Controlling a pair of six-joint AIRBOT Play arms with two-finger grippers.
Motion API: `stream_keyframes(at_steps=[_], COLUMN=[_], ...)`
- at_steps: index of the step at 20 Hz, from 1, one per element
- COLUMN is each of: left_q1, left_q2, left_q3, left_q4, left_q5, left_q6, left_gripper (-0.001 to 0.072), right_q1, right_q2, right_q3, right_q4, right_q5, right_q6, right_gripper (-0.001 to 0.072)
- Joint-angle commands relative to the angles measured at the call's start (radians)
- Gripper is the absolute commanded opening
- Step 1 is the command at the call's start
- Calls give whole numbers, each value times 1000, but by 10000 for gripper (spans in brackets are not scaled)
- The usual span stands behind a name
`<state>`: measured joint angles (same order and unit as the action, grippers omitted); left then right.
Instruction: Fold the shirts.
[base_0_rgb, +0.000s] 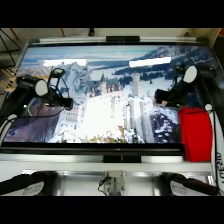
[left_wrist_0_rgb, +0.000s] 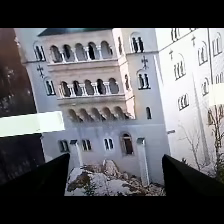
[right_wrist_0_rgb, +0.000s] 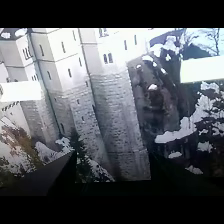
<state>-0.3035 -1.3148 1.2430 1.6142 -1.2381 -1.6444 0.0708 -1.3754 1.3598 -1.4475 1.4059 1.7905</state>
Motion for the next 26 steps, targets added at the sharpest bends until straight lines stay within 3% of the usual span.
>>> stream_keyframes(at_steps=[1, 22, 24, 26], left_q1=[0, -2, -2, -2], left_q2=[0, 0, -6, -14], left_q3=[0, -1, -1, -1], left_q4=[0, -9, -46, -102], left_q5=[0, 1, 60, 160], left_q6=[0, -5, -5, -64], left_gripper=[684, 684, 684, 683], right_q1=[1, 1, 1, 1], right_q2=[0, 0, 0, 0], right_q3=[1, 1, 1, 1], right_q4=[0, 1, 2, 2], right_q5=[0, 0, 0, 0], right_q6=[0, 2, 1, 2], right_gripper=[551, 551, 551, 551])
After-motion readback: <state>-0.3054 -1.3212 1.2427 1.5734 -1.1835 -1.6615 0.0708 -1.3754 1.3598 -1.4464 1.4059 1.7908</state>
